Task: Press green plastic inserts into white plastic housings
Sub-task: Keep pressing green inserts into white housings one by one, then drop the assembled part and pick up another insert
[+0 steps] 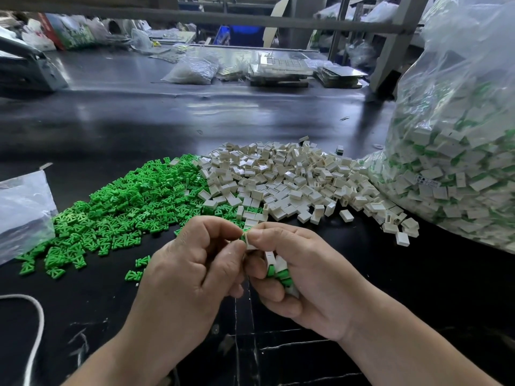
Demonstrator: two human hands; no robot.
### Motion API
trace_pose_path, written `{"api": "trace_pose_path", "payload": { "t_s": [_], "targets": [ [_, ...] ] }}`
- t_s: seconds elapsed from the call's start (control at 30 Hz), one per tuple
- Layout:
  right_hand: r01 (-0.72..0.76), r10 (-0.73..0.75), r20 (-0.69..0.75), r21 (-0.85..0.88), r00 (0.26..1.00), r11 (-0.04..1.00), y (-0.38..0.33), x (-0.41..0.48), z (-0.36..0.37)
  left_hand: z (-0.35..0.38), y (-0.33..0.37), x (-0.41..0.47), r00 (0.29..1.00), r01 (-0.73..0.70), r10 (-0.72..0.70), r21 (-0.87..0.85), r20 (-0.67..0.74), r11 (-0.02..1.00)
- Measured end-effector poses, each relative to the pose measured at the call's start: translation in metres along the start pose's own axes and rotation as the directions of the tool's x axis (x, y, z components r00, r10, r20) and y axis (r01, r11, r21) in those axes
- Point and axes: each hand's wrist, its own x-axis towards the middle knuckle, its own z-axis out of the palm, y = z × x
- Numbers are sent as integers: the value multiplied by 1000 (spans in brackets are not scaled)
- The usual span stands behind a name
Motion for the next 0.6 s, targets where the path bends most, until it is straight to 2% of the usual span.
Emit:
{"api": "trace_pose_path", "payload": {
  "t_s": [0.2,0.27,0.33,0.43,0.53,0.6],
  "targets": [
    [14,-16,42,49,999,999,0,0,0,1,-4,-1,997,-76,77,81,-9,994],
    [7,-24,84,187,996,982,-1,2,-3,1,-6,-2,997,-67,69,64,-24,996],
    [40,-86,98,398,991,916,-6,4,-9,0,-9,-1,998,-48,49,41,-32,998],
    [124,-106,-65,553,992,824,-17,5,-21,0,-12,-1,999,-28,30,56,-21,998],
    [110,-4,-203,513,979,852,-16,6,-30,4,-10,-3,1000,-25,25,80,8,997],
    [126,-7,-249,463,969,877,-15,6,-31,5,-10,-4,999,-42,41,45,27,998]
  ]
}}
